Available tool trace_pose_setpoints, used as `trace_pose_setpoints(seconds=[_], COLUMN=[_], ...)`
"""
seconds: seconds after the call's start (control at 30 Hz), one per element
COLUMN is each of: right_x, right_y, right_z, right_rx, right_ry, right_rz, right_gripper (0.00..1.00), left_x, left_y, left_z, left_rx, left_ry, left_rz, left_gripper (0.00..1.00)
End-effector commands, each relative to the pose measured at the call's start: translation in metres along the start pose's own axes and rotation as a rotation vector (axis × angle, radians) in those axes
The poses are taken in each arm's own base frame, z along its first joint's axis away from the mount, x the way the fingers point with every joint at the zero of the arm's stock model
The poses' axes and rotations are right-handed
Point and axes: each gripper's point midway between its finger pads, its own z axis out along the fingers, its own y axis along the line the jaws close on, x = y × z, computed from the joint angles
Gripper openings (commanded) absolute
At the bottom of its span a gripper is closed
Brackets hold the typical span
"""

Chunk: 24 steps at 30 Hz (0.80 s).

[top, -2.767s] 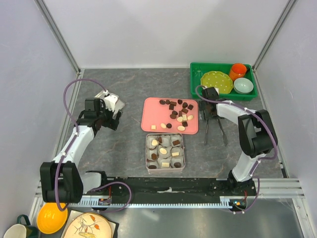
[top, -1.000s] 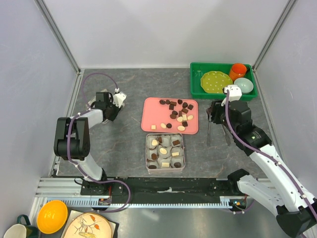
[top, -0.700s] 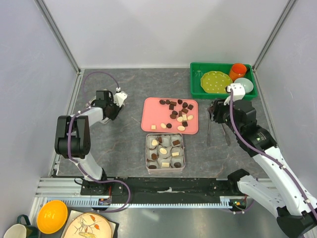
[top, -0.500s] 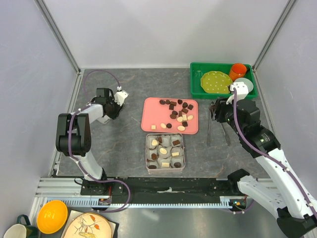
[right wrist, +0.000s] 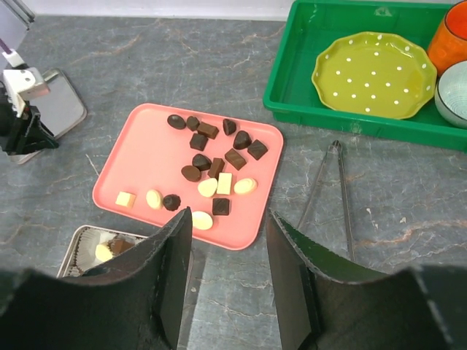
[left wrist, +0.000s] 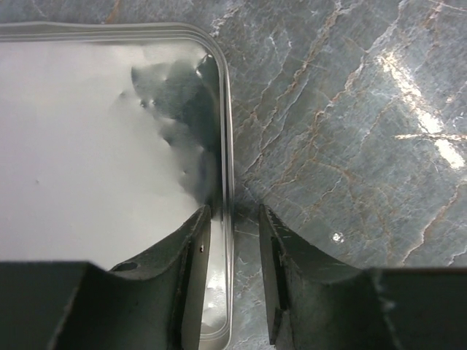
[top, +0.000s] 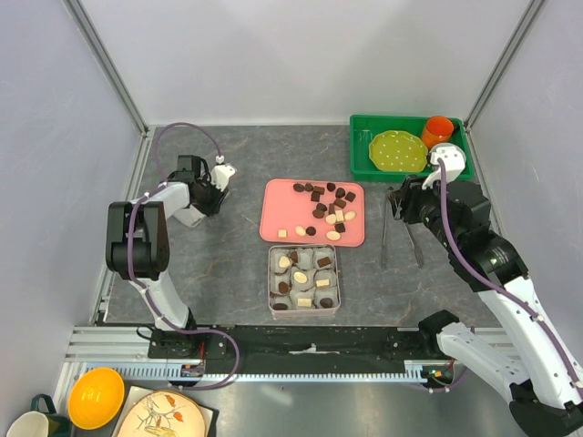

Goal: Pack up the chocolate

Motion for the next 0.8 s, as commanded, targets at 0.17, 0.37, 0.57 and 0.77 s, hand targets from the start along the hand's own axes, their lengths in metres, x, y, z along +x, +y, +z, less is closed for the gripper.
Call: trace_pose_setpoints(seconds=[0.17, 0.37, 0.57, 0.77], right_x=[-0.026, -0.022, -0.004, 0.011], right_y=[0.011, 0.018, 0.027, 0.05], right_z=[-0.014, -0.012, 0.001, 0.014], right_rx=[-0.051, -0.087, -0.157, -0.32], right_ry=[-0.052, -0.04, -0.024, -0.083], right_rz=[0.006, -0.002, -0.04, -0.113], right_gripper=[0.52, 0.51, 0.52, 0.57], left_x=[0.036, 0.019, -0.004, -0.029], left_y=[-0.04, -0.042, -0.052, -0.08], left_z=[0.005, -0.015, -0.055, -0.111], left_rx=[0.203, 0.211, 0.23, 0.259], left_ry=[0.15, 0.106, 0.046, -0.041], left_rz=[-0.032, -0.038, -0.032, 0.003], left_gripper=[0.29, 0.02, 0.01, 0.01])
